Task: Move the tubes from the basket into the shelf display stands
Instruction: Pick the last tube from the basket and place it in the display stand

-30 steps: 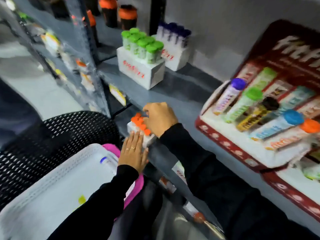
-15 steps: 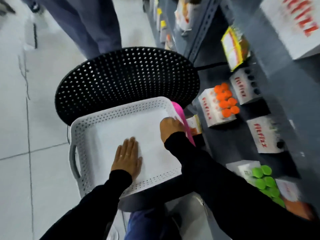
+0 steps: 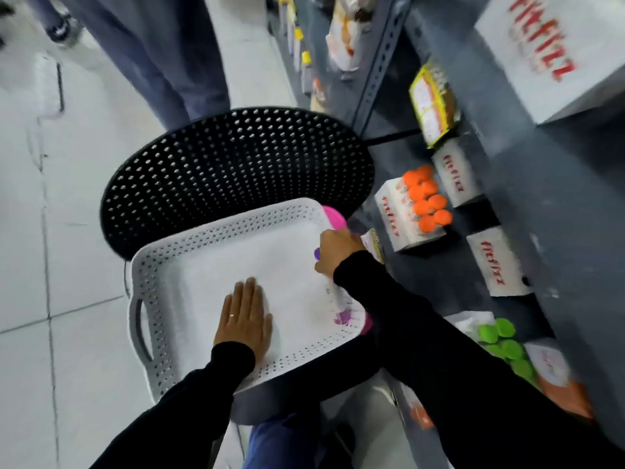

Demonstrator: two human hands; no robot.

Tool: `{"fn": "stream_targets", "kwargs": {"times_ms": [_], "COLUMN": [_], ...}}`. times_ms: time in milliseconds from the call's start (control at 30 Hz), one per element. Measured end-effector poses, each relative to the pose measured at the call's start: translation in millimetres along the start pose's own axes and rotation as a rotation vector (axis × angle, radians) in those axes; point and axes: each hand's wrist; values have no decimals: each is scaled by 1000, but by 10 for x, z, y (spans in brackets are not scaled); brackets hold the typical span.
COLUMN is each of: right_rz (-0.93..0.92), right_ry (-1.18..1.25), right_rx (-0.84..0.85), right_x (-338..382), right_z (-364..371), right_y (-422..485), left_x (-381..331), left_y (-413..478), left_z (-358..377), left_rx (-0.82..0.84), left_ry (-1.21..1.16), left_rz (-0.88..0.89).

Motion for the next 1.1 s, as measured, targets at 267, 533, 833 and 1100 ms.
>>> {"fn": "stream_targets", "kwargs": {"times_ms": [267,533,833,1100], "right_rz": [154,371,388,445], "right_ry": [10,41,-1,7], "right_rx": [-237,-495,-579,-607], "right_x": [-617,-1187,-1597,-1796], "right_z": [-902,-1419,-1352,-1229], "right_y": [-1159,-2692,-3784,-4071], "left_x": [-944,-2716,-3586,-3642], "left_y": [415,287,-367,-413], "left_z": [-606,-1427,-1259,-1177], "left_rx": [-120,-365,-200,-203], "left_ry": [-16,-176,-97,-23], "left_rz": [304,812,919,824]}}
Point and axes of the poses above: each hand's wrist, its own y-axis towards the middle knuckle, its own z-axis out of the palm, x = y × z, and after that the axes turned 6 degrees about -y, right-handed
